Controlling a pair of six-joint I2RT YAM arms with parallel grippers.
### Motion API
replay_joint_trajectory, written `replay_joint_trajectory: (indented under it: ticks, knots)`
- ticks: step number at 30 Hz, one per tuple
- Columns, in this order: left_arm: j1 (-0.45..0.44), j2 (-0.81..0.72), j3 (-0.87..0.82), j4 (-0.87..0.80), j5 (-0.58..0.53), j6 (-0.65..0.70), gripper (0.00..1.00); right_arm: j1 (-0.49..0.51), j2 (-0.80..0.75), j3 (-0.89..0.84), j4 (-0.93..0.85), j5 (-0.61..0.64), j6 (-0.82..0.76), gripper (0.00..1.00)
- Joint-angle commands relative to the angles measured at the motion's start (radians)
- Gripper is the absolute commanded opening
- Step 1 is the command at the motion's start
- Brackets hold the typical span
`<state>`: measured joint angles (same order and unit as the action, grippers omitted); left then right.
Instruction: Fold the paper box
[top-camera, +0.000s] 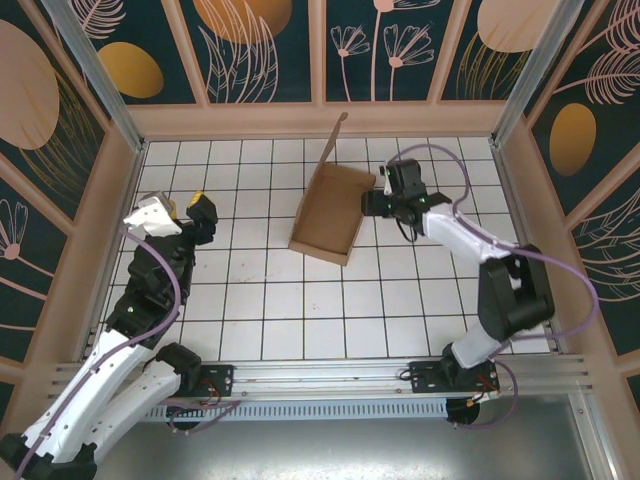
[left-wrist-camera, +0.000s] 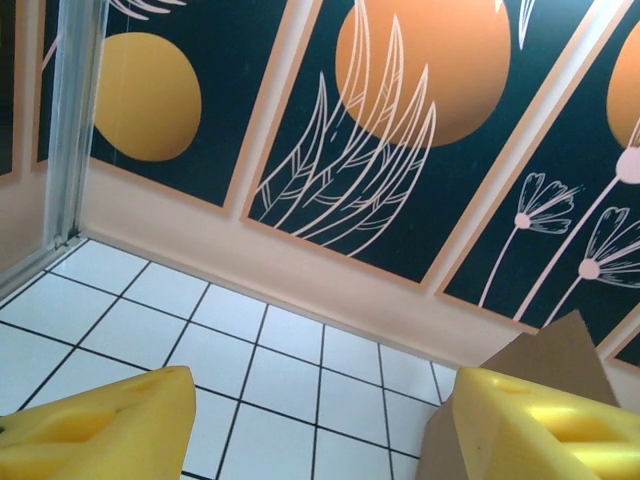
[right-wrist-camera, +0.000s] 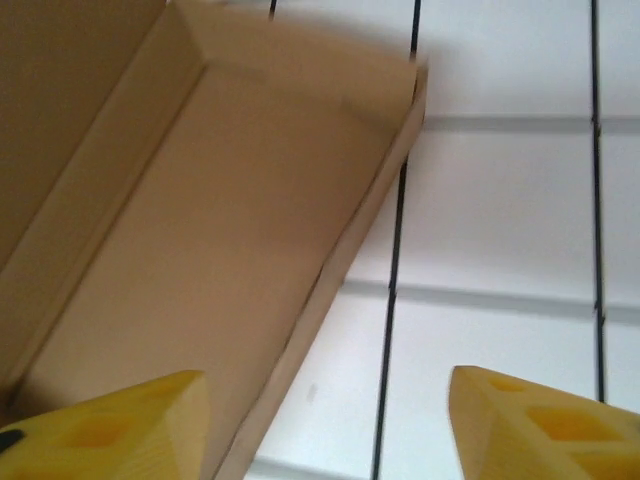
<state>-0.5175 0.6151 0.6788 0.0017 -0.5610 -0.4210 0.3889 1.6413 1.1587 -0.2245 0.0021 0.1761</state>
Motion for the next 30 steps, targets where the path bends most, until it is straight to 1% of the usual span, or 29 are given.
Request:
replay_joint_trajectory:
  ticks: [1,3,4,7,10,12,14,17,20,23,26,28,30]
  knots:
    - [-0.004,-0.015,-0.020,0.067,-0.035,0.037,0.69,-0.032,0.173,0.162,0.085,0.069,-0.079,0.71]
    - [-0.004,-0.020,-0.032,0.069,-0.036,0.039,0.69,-0.037,0.265,0.252,0.084,0.088,-0.135,0.73]
    - [-0.003,-0.018,-0.040,0.072,-0.035,0.036,0.69,-0.040,0.311,0.295,0.090,0.083,-0.168,0.78]
    - [-0.004,-0.004,-0.045,0.079,-0.018,0.030,0.69,-0.049,0.434,0.413,0.091,0.068,-0.242,0.83]
    - [-0.008,0.015,-0.041,0.086,-0.014,0.035,0.69,-0.066,0.548,0.523,0.072,0.003,-0.265,0.83]
    - [-0.012,0.025,-0.045,0.092,-0.010,0.038,0.69,-0.073,0.599,0.564,0.076,-0.070,-0.265,0.83]
    - [-0.013,0.035,-0.052,0.100,-0.003,0.036,0.69,-0.072,0.639,0.600,0.066,-0.116,-0.268,0.81]
    - [-0.013,0.045,-0.062,0.114,0.005,0.029,0.69,-0.060,0.667,0.622,0.042,-0.134,-0.264,0.72]
    - [-0.014,0.048,-0.071,0.128,0.017,0.023,0.69,-0.051,0.641,0.570,0.037,-0.157,-0.240,0.62]
    - [-0.015,0.041,-0.077,0.139,0.028,0.019,0.69,-0.047,0.554,0.443,0.086,-0.161,-0.201,0.49]
    - [-0.016,0.026,-0.081,0.137,0.027,0.017,0.69,-0.032,0.454,0.294,0.129,-0.127,-0.154,0.37]
    - [-0.018,0.013,-0.082,0.132,0.021,0.019,0.69,-0.014,0.390,0.195,0.143,-0.106,-0.107,0.32]
    - [-0.019,0.005,-0.087,0.133,0.017,0.020,0.69,0.014,0.340,0.133,0.117,-0.076,-0.081,0.27]
